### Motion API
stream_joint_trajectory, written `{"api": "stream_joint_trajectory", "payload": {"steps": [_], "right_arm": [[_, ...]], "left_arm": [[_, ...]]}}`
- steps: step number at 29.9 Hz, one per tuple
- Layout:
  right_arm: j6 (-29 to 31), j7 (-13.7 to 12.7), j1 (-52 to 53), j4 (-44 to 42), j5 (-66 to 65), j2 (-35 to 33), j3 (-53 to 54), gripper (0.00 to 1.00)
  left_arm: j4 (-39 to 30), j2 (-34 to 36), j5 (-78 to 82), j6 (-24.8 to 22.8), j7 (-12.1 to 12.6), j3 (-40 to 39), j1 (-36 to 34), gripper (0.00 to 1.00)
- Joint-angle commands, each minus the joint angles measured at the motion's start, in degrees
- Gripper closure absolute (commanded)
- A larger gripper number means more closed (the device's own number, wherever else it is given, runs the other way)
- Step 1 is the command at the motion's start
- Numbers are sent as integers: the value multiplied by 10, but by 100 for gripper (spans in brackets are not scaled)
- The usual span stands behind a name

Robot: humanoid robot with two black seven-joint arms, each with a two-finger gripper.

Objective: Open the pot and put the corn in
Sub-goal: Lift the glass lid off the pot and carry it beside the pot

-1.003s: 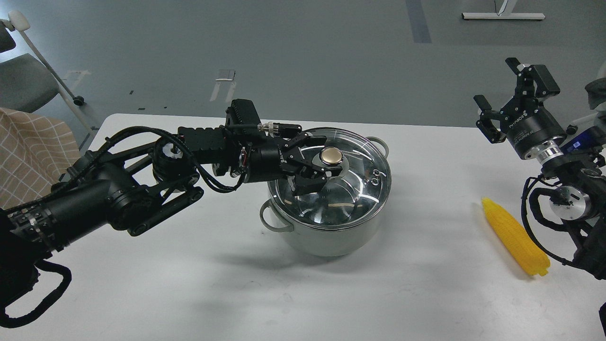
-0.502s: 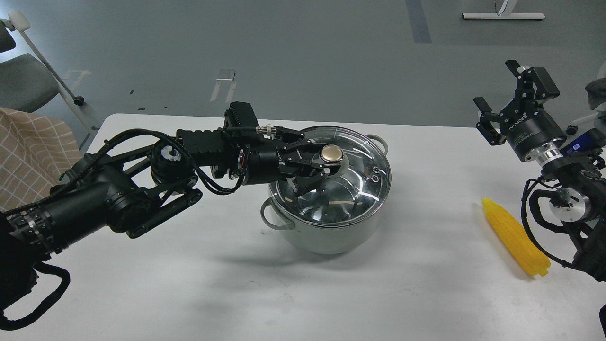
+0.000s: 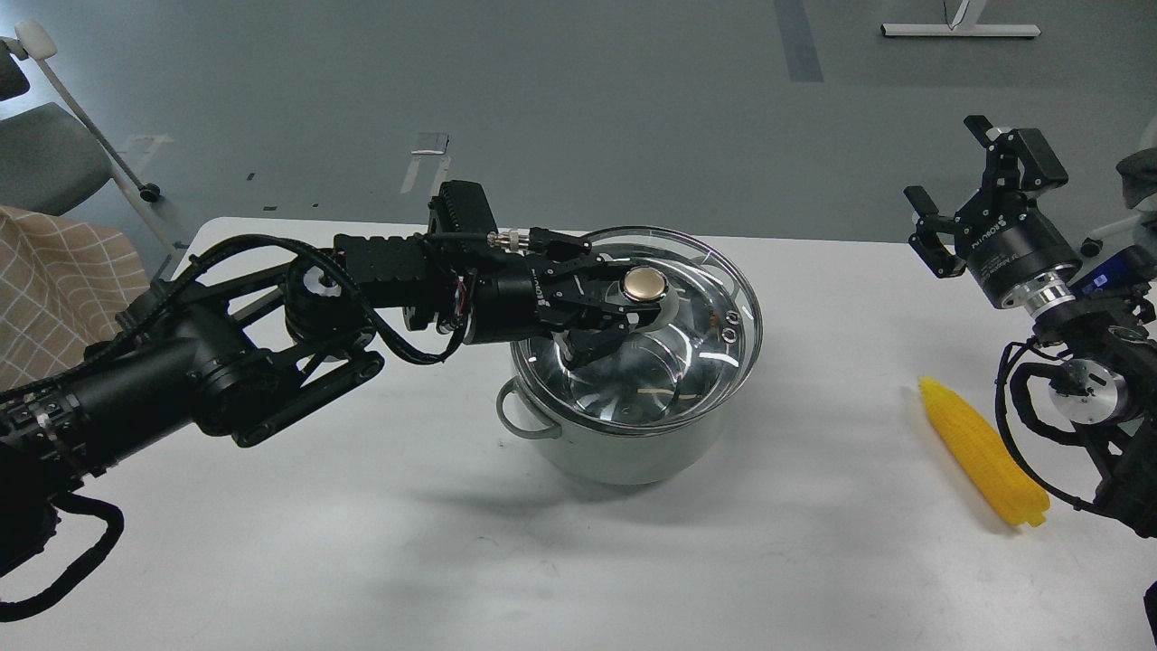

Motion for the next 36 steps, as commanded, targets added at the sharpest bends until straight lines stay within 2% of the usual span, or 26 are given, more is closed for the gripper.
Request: {"api": "stream_joint_trajectory", "payload": {"steps": [1, 6, 9, 12, 17, 21, 26, 30, 36], "right_arm": [[0, 0, 0, 0, 0, -2, 0, 0], [0, 0, 0, 1, 0, -4, 0, 0], [0, 0, 0, 1, 0, -4, 0, 0], [0, 0, 0, 0, 0, -4, 0, 0], [0, 0, 0, 0, -1, -4, -1, 0], [0, 0, 0, 0, -1, -4, -1, 0], [0, 0, -2, 1, -1, -4, -1, 0], [0, 0, -3, 1, -1, -5, -1, 0], [0, 0, -3, 1, -2, -5, -1, 0]], "left_arm": [[-18, 39, 0, -1, 0, -1, -18, 61], [-54, 125, 0, 0, 0, -2, -30, 61], [-72, 208, -12, 5, 0, -4, -22, 61], [-72, 240, -19, 18, 0, -2, -16, 60], [-68, 312, -69, 69, 0, -3, 55, 60], [-59, 321, -83, 102, 0, -6, 96, 60], [-9, 315, -84, 150, 0, -23, 143, 60], [57, 297, -84, 205, 0, -22, 184, 60], [148, 268, -89, 259, 0, -20, 225, 60]]}}
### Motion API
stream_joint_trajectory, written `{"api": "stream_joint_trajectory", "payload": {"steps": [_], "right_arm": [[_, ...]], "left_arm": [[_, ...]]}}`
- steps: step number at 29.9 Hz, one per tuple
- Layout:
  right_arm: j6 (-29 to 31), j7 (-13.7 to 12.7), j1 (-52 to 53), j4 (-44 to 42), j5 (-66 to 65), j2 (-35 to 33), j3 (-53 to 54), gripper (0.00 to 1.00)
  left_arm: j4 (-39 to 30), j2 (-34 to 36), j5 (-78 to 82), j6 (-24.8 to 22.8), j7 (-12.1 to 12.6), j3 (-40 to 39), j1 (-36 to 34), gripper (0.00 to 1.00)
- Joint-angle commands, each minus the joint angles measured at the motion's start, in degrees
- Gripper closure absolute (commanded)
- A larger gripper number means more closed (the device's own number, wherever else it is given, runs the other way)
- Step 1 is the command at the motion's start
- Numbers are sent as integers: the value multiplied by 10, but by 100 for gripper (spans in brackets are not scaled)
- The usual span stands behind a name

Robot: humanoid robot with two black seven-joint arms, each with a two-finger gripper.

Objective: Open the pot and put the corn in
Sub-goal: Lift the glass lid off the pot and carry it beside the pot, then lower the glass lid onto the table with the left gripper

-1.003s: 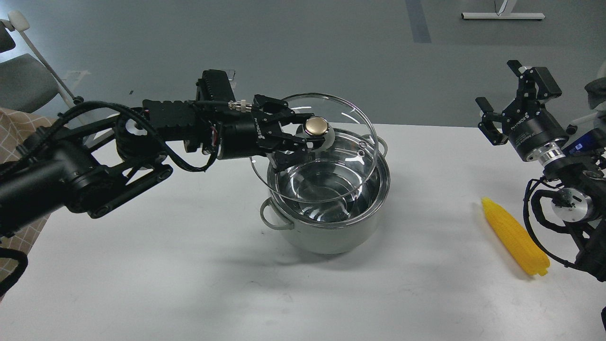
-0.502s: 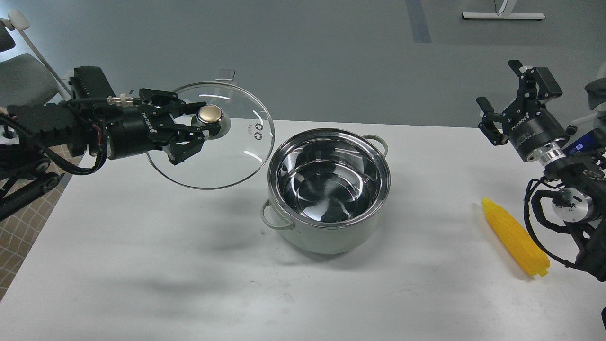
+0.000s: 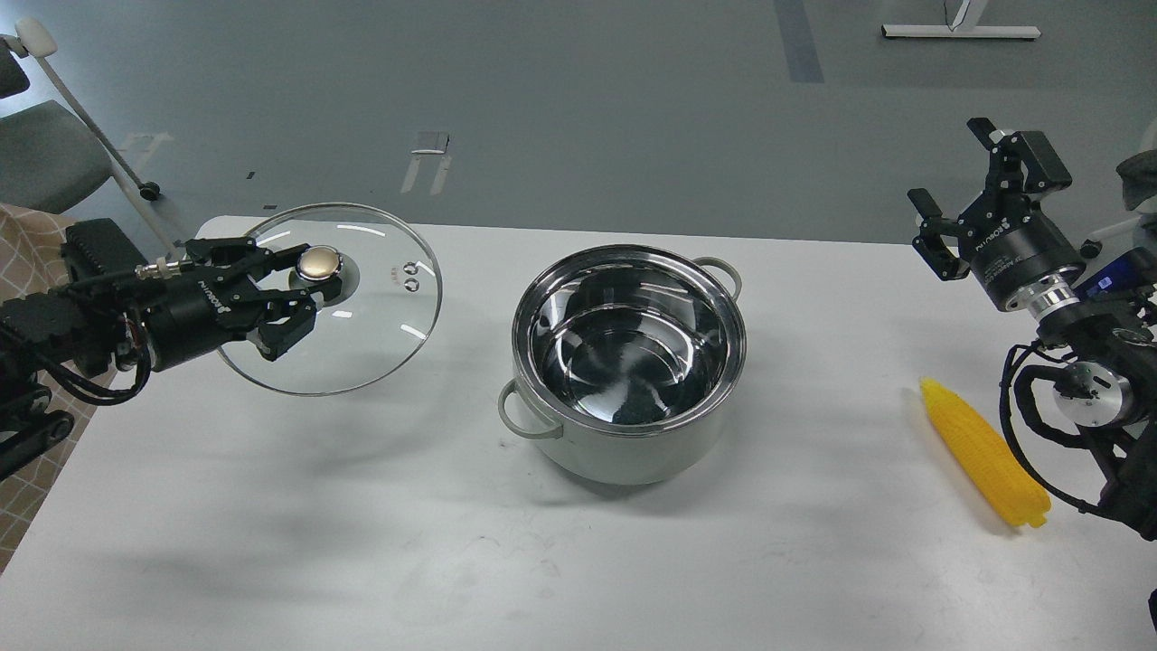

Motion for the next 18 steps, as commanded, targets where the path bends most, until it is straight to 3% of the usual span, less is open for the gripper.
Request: {"api": "stream_joint_trajectory", "payload": {"steps": [1, 18], "right_arm": [[0, 0, 0, 0, 0, 0, 0, 0], [0, 0, -11, 1, -2, -2, 0, 0]], "left_arm": [[51, -21, -8, 37, 0, 6, 22, 60], [118, -83, -23, 69, 0, 2, 67, 53]]}}
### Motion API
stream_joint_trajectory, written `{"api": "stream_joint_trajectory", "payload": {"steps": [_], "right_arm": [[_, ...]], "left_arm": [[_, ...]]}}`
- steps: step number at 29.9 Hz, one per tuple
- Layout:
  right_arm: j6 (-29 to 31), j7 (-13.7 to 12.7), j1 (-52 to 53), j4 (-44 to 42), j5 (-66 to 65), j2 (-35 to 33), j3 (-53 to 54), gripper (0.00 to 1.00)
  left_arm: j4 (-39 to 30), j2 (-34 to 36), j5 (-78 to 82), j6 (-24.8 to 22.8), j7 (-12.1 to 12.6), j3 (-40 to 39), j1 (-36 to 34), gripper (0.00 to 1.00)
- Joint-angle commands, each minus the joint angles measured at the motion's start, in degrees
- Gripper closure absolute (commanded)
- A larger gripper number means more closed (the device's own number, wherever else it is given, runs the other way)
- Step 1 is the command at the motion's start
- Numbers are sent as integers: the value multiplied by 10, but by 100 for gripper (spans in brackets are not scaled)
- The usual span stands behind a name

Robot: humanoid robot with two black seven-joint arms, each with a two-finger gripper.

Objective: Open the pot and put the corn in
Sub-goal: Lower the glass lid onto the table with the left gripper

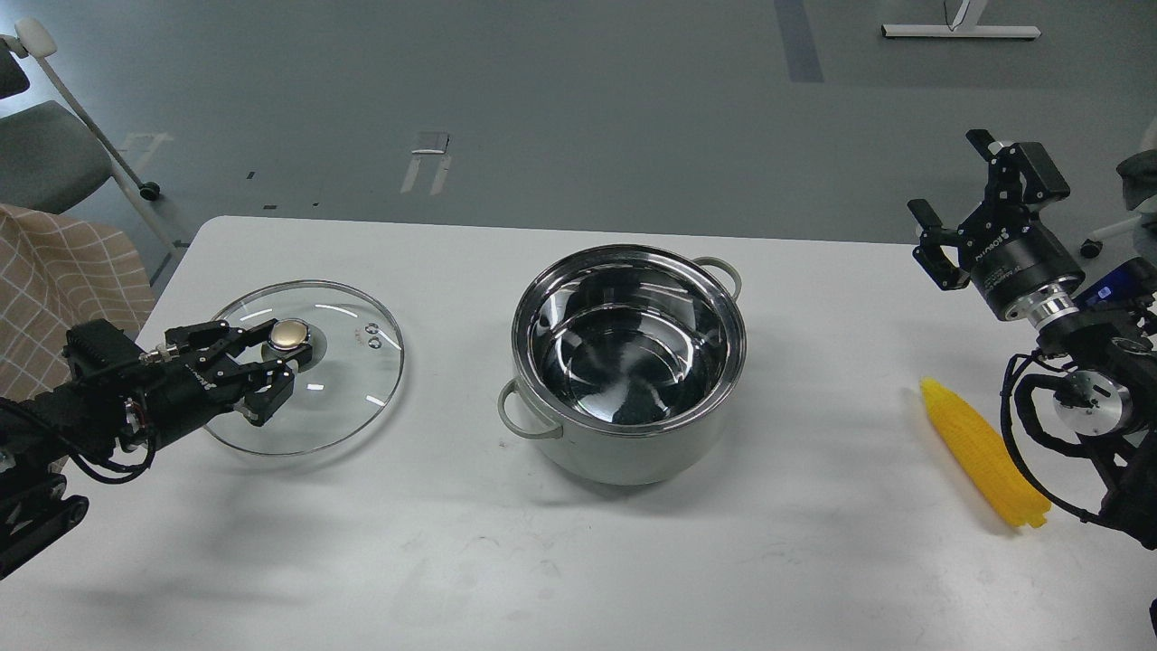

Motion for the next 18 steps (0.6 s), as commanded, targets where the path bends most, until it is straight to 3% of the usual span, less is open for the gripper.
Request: {"api": "stream_joint_trajectory", "payload": {"steps": [1, 13, 18], "right_arm": [[0, 0, 0, 0, 0, -2, 0, 0], [0, 0, 0, 0, 0, -2, 0, 0], [0, 0, -1, 0, -1, -2, 0, 0]], "left_arm": [[8, -7, 0, 3, 0, -2, 2, 53], [21, -17, -1, 14, 0, -3, 25, 50], [26, -18, -6, 14, 0, -3, 26, 42]]}}
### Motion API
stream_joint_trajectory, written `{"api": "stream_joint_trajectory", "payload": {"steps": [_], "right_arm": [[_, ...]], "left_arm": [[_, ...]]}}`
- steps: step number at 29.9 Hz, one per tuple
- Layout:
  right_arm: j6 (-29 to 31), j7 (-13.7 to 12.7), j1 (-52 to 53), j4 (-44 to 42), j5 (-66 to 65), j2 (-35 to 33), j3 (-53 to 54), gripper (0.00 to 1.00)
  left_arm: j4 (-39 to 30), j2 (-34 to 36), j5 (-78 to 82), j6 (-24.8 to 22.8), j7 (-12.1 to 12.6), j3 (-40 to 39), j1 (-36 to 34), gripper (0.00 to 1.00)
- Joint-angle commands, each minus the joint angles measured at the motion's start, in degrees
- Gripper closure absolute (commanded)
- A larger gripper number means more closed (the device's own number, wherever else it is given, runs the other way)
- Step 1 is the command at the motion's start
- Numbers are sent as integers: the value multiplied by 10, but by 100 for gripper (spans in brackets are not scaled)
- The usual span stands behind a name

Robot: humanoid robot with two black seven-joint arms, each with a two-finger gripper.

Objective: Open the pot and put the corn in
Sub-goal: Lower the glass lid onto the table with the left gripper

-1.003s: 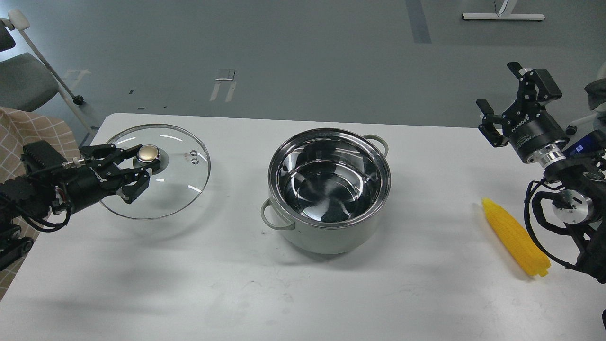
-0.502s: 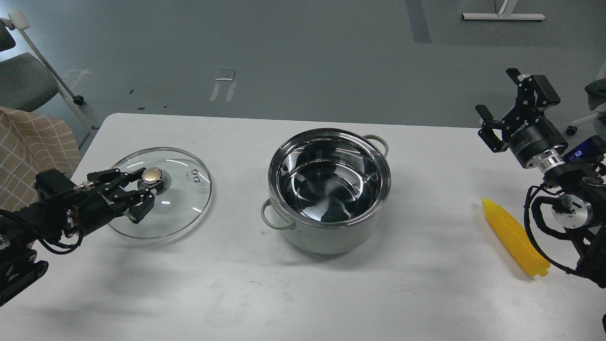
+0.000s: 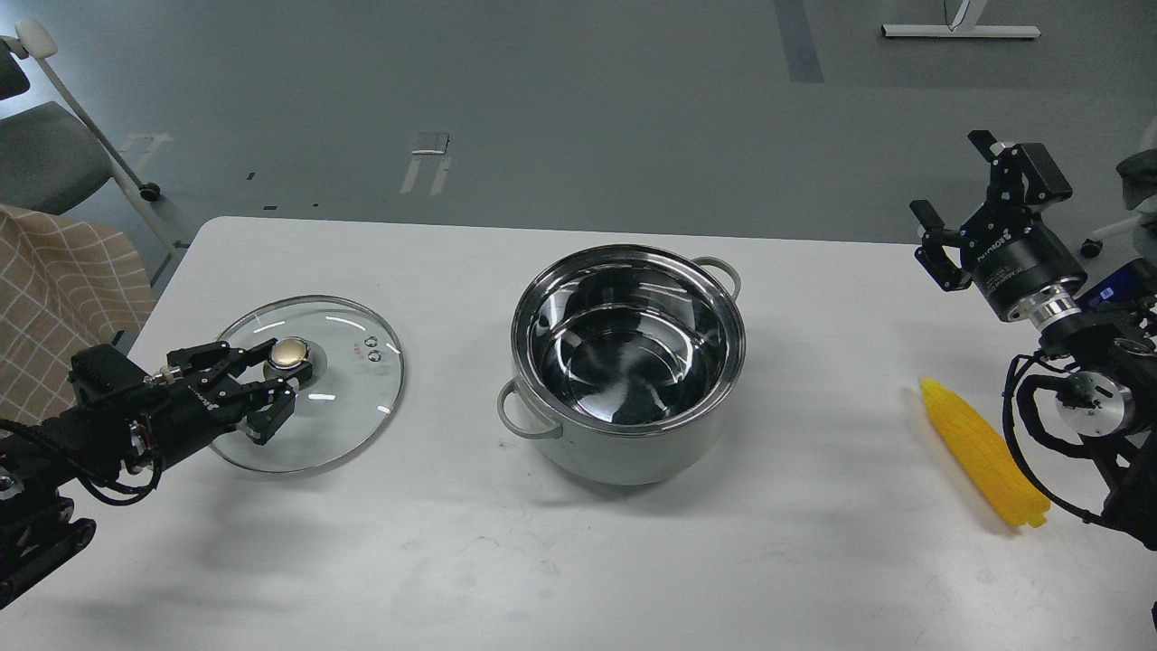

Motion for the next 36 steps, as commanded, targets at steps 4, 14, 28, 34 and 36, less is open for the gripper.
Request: {"api": "stream_joint_trajectory", "payload": {"steps": [4, 14, 28, 34, 36], "right_arm": [[0, 0, -1, 0, -2, 0, 0, 0], [0, 0, -1, 0, -2, 0, 0, 0], [0, 0, -1, 0, -3, 0, 0, 0], [0, 0, -1, 0, -3, 0, 0, 0], [0, 0, -1, 0, -3, 0, 0, 0]], "left_arm": [[5, -1, -8, 0, 0, 0, 2, 26], [5, -1, -33, 0, 0, 1, 2, 3], [5, 0, -47, -1, 0, 10, 7, 32], [6, 1, -45, -2, 0, 11, 8, 52], [6, 2, -44, -2, 0, 11, 9, 54]]}}
